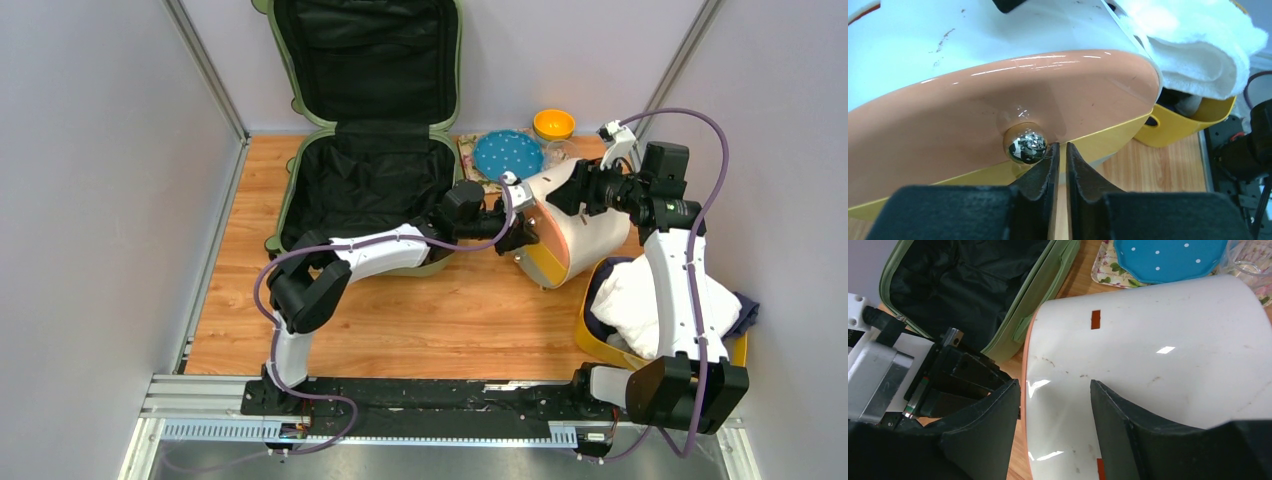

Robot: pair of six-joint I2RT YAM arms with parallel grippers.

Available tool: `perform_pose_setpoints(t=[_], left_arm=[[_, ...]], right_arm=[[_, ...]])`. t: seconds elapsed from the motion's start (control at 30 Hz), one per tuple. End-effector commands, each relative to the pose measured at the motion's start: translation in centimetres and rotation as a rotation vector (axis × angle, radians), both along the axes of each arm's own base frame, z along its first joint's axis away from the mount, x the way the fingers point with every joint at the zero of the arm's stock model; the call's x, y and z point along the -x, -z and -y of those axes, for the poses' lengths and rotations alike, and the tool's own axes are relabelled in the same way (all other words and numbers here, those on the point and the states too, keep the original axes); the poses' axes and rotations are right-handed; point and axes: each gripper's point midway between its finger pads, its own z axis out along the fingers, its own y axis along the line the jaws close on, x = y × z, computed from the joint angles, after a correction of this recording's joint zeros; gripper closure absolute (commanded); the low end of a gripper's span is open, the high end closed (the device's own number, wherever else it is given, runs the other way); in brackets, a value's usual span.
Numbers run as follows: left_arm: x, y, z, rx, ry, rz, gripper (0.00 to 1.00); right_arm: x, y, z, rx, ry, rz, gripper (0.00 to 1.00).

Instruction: Open, take out, and arrange the luggage

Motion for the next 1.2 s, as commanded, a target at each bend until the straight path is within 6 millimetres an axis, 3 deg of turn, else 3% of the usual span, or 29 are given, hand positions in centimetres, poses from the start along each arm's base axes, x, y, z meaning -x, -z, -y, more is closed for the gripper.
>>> perform_pose_setpoints(t=[0.0,0.13,0.17,0.2,0.27,0.3,0.37,0.4,0.47,0.6,0.7,0.8,1.1,1.17], left_arm=[[-1.6,-4.1,1.7,0.117,-0.028,0.038,0.77],[-0.2,-4.8,0.1,0.090,0.006,0.023,0.64],[0.6,-4.0,-0.7,0.069,0.026,0.005,0.63],[1.2,-5.5,-1.7,0.081,0.032,0.012,0.61],[1.7,-3.9,-4.0,0.045,0.031,-0.042,0.59],[2.1,-5.1,-5.2,0.060,0.028,-0.051,0.58],[1.6,-3.8,-7.7,0.020,0.001,-0.100,0.57],[1.4,-4.6,-8.7,0.023,-0.014,-0.088,0.56],[0.6,-3.7,-10.7,-0.022,-0.050,-0.109,0.55],[-1.1,-4.0,-13.6,-0.060,-0.128,-0.067,0.54],[-1.8,-3.9,-14.8,-0.077,-0.169,-0.051,0.54],[-2.0,-3.9,-15.2,-0.087,-0.184,-0.031,0.54],[-2.4,-4.4,-15.1,-0.093,-0.174,-0.002,0.54],[-2.6,-4.5,-15.2,-0.092,-0.179,-0.003,0.54]], right_arm=[[0.9,2.5,0.3,-0.003,0.030,-0.133,0.39],[0.8,2.1,0.6,0.037,0.018,-0.106,0.35],[0.8,2.1,0.7,0.052,0.015,-0.100,0.35],[0.7,2.1,0.8,0.069,0.014,-0.092,0.34],[0.5,2.1,1.3,0.123,0.019,-0.068,0.34],[0.5,2.1,1.3,0.143,0.015,-0.059,0.34],[0.3,1.9,1.7,0.189,0.014,-0.048,0.34],[0.4,2.0,1.6,0.200,0.004,-0.049,0.34],[0.5,1.8,1.7,0.244,-0.004,-0.047,0.33],[1.3,1.9,0.7,0.332,-0.053,-0.032,0.22],[1.6,2.8,-0.3,0.433,-0.088,-0.026,0.19],[1.3,4.0,0.1,0.526,-0.098,-0.043,0.21],[-0.6,4.7,4.7,0.766,-0.153,0.017,0.38],[-0.9,4.4,4.9,0.781,-0.217,0.056,0.44]])
